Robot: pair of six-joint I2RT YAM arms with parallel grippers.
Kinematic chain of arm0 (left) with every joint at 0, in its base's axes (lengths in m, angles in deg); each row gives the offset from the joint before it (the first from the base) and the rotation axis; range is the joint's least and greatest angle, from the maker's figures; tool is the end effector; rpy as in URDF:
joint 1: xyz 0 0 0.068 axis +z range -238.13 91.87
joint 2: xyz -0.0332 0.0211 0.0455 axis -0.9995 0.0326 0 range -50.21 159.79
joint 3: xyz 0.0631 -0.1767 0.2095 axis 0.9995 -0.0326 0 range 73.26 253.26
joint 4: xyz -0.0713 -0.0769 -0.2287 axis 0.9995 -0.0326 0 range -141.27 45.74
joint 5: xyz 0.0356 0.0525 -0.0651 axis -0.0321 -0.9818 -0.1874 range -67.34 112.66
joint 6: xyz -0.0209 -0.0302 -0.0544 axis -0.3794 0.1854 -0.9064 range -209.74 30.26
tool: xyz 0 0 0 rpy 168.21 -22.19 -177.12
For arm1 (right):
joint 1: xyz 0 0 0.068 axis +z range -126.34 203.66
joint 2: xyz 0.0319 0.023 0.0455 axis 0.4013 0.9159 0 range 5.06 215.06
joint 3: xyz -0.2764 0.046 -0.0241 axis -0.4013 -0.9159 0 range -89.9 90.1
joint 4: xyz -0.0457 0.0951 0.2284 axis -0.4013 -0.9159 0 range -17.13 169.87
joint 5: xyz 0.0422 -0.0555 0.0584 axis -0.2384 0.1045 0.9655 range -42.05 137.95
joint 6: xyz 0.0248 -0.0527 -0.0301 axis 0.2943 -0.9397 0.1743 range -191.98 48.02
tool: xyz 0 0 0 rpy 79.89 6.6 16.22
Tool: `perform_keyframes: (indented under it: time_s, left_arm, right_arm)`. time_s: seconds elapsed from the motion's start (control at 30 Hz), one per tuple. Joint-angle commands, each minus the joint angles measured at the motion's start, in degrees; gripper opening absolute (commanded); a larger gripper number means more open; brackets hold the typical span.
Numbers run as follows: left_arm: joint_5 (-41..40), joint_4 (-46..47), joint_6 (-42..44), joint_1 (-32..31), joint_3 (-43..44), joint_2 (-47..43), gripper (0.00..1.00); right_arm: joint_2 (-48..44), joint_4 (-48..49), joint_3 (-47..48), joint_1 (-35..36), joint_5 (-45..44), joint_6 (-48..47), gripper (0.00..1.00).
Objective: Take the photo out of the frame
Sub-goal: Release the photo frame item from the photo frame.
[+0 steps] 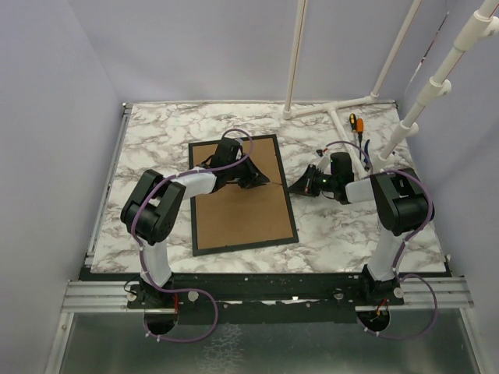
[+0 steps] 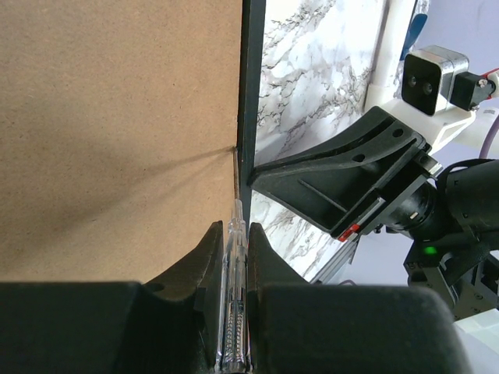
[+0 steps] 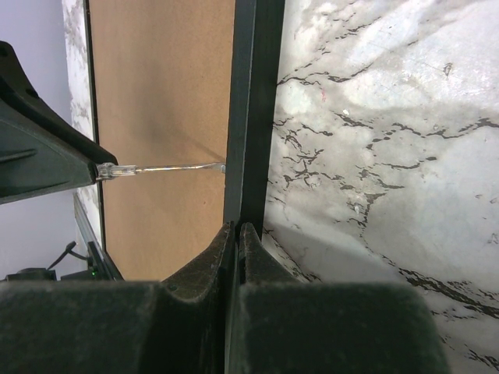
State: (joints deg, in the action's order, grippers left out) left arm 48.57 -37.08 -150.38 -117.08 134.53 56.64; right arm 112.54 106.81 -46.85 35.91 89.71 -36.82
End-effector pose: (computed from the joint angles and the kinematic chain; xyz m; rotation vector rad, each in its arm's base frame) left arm 0.3394 -0.2136 0.1743 -0.4164 2.4893 -1.2639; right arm 0.3313 0.1070 0.1196 0.0323 2.3214 1.2493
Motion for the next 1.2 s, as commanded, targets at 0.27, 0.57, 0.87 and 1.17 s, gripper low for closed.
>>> perform_keyframes:
  time_s: [0.27, 0.57, 0.87, 1.17]
  left_arm:
    - [0.6, -2.5, 2.2, 0.7, -2.8, -2.1, 0.00]
    - [0.9, -2.0, 1.6, 0.7, -1.8, -1.3, 0.00]
    - [2.6, 0.3, 0.1, 0.6, -2.1, -0.2, 0.00]
    - [1.6, 2.3, -1.6, 0.6, -2.9, 0.4, 0.00]
  right_arm:
    - [1.3, -0.4, 1.2, 0.4, 1.4, -0.2, 0.05]
    - [1.4, -0.4, 1.3, 0.4, 1.5, -0.1, 0.05]
    - [1.4, -0.5, 1.3, 0.5, 1.6, -0.1, 0.05]
    - [1.3, -0.5, 1.2, 0.4, 1.6, -0.1, 0.05]
